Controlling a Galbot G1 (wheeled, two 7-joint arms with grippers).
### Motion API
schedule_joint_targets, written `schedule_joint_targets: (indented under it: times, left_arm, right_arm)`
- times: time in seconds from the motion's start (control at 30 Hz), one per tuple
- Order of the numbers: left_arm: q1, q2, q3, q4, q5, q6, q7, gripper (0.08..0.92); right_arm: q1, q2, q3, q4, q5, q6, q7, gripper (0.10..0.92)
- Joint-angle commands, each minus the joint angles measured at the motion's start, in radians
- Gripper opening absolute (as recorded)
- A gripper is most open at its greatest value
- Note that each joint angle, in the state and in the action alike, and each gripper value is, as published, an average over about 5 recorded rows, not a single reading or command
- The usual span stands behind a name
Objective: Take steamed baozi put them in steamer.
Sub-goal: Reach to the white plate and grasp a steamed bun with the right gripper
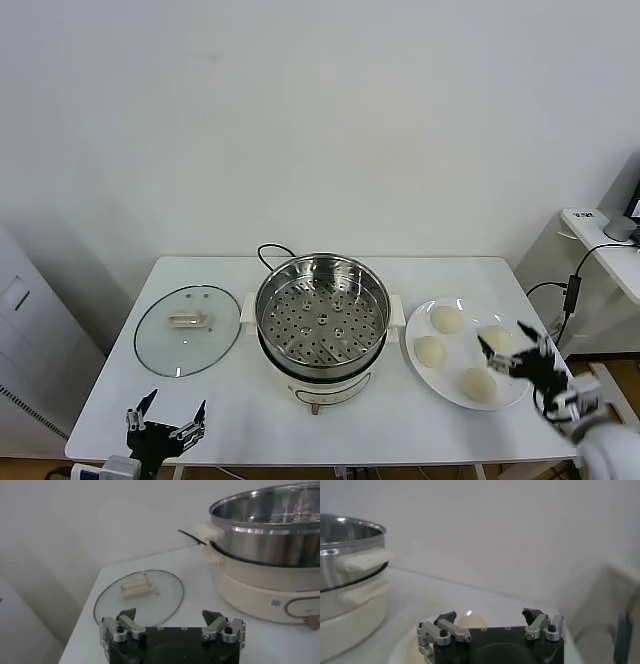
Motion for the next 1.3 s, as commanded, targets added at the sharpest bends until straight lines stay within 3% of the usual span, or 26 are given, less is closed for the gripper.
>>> schedule_joint_targets:
  times: [0.03,0.2,0.37,0.53,0.77,0.97,1.3]
  left_arm:
    - [-0.035,0.004,0.009,0.004,0.012,0.005,0.012,0.823]
    - [-0.026,-0.001,0.001,0.000,0.007,0.000,0.010,0.823]
    - [-0.029,-0.010,-0.003,-0.002,0.005,0.000,0.010,0.823]
    - [-0.032,-0.017,-0.004,0.007,0.005,0.000,0.010,0.823]
    - [-0.031,-0.021,-0.007,0.019,0.006,-0.001,0.010,0.823]
    - [-0.035,-0.023,-0.009,0.032,0.010,0.000,0.010,0.823]
    - [-0.030,-0.022,-0.013,0.041,0.010,-0.001,0.009,0.823]
  right_arm:
    - [0.484,-0.278,-0.073,-0.186,-0.461,-0.020,-0.577,0.823]
    - [0.870,-0.367,-0.427,-0.297,-0.639,0.077,-0.859,0.823]
    - [1.170,-0.403,-0.872,-0.354,-0.683,0.142,-0.931,0.823]
    - [1.287,-0.382,-1.102,-0.405,-0.714,0.206,-0.977,0.823]
    - [1.188,-0.210,-1.023,-0.583,-0.760,0.288,-0.951,0.823]
    - [1.090,-0.050,-0.924,-0.682,-0.805,0.248,-0.871,0.823]
    - [1.062,0.032,-0.886,-0.741,-0.863,0.249,-0.820,0.823]
